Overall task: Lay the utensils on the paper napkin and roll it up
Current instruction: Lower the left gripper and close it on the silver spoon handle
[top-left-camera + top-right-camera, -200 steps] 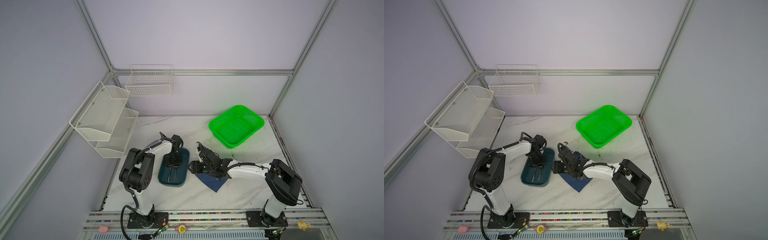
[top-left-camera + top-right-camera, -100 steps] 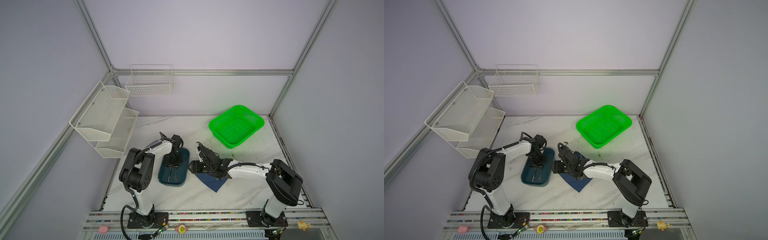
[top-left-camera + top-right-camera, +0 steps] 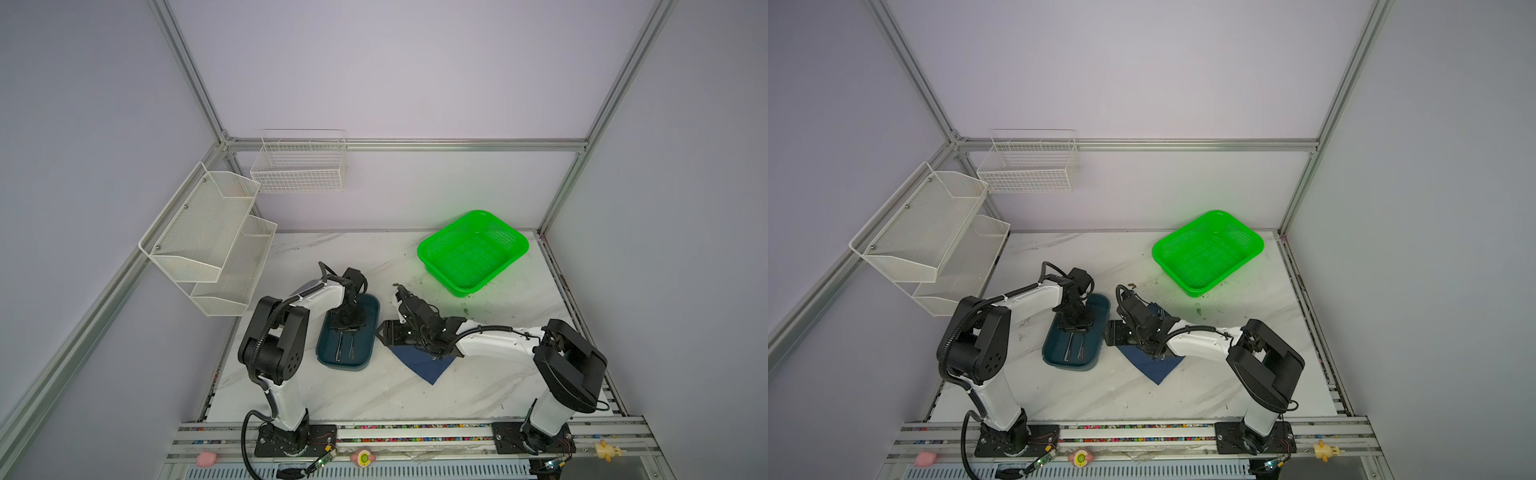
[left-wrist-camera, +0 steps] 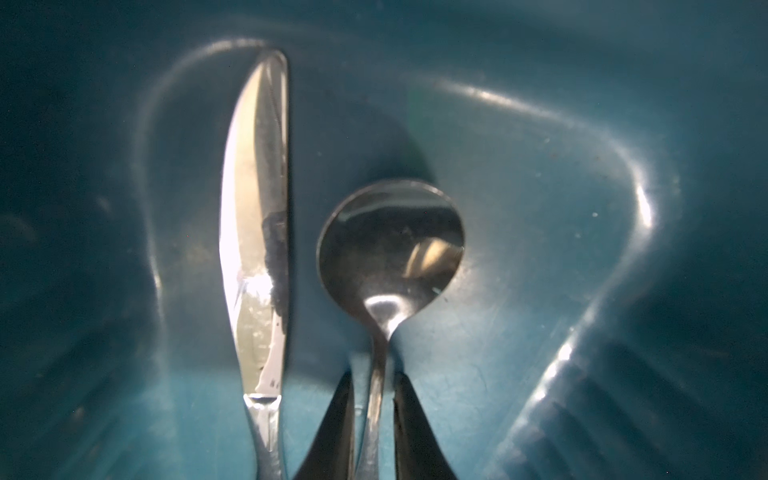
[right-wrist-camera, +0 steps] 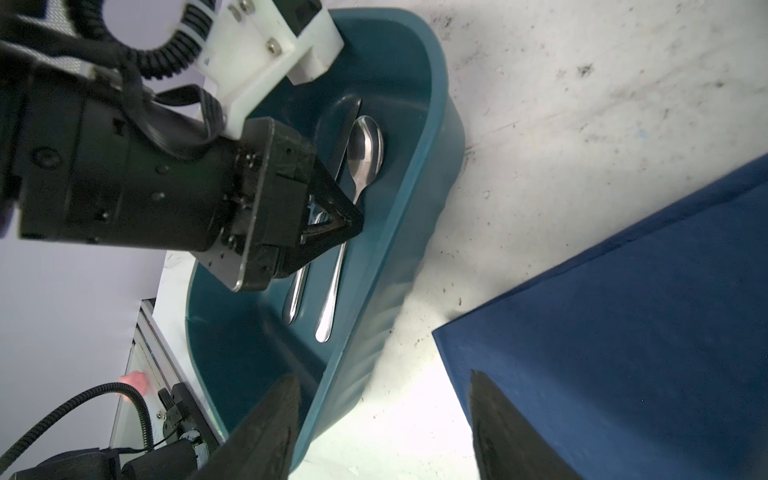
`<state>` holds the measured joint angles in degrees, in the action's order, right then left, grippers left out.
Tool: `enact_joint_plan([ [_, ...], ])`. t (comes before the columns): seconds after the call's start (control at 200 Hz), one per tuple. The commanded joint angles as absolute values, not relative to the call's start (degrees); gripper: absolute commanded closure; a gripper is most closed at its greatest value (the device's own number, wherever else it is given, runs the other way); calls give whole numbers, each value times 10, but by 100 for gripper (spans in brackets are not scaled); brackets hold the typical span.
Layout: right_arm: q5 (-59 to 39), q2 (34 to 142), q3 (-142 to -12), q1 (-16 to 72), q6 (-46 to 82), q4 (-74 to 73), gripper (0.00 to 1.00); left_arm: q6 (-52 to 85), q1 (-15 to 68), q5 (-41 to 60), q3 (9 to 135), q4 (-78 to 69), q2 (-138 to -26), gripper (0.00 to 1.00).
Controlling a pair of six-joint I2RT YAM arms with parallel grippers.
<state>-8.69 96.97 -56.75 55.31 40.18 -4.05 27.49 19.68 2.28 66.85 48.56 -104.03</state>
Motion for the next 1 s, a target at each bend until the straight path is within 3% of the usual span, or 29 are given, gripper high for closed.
enact_joint_plan([
  [0.0,-77,953,-565,557,398,-38,34,283,199,19,652,446,-1060,85],
  [0.35,-75,948,-566,557,398,-35,33,283,204,32,628,444,-1062,98],
  [0.995,-54,920,-542,557,411,-58,33,284,205,26,653,488,-956,98],
])
